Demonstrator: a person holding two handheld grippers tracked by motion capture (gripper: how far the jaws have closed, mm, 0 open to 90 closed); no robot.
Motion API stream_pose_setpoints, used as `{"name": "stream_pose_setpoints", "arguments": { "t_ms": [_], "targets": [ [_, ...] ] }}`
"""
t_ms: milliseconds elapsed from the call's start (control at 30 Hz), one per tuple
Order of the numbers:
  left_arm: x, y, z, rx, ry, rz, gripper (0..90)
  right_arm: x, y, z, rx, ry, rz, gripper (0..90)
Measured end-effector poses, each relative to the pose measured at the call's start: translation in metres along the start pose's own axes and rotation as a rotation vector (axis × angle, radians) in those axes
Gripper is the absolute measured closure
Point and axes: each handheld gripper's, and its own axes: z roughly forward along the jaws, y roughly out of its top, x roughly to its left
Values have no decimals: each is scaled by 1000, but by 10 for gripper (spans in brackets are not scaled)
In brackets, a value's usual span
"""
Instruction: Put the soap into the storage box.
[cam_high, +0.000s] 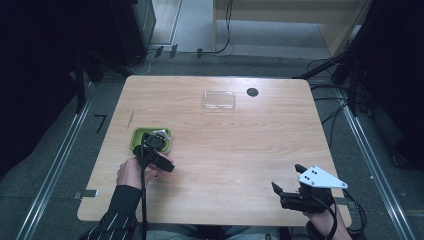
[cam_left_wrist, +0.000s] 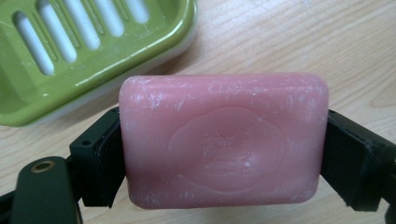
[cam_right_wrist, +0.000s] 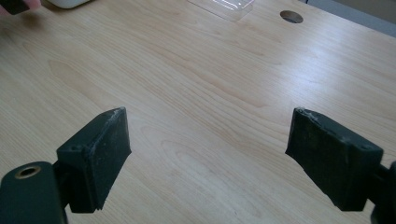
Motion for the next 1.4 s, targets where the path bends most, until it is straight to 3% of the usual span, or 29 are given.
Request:
{"name": "stream_pose_setpoints", "arguments": {
  "t_ms": [1400],
  "targets": [
    [28, 24, -7, -44, -3, -43, 139, 0, 0, 0, 2, 1, -3, 138]
  ]
}}
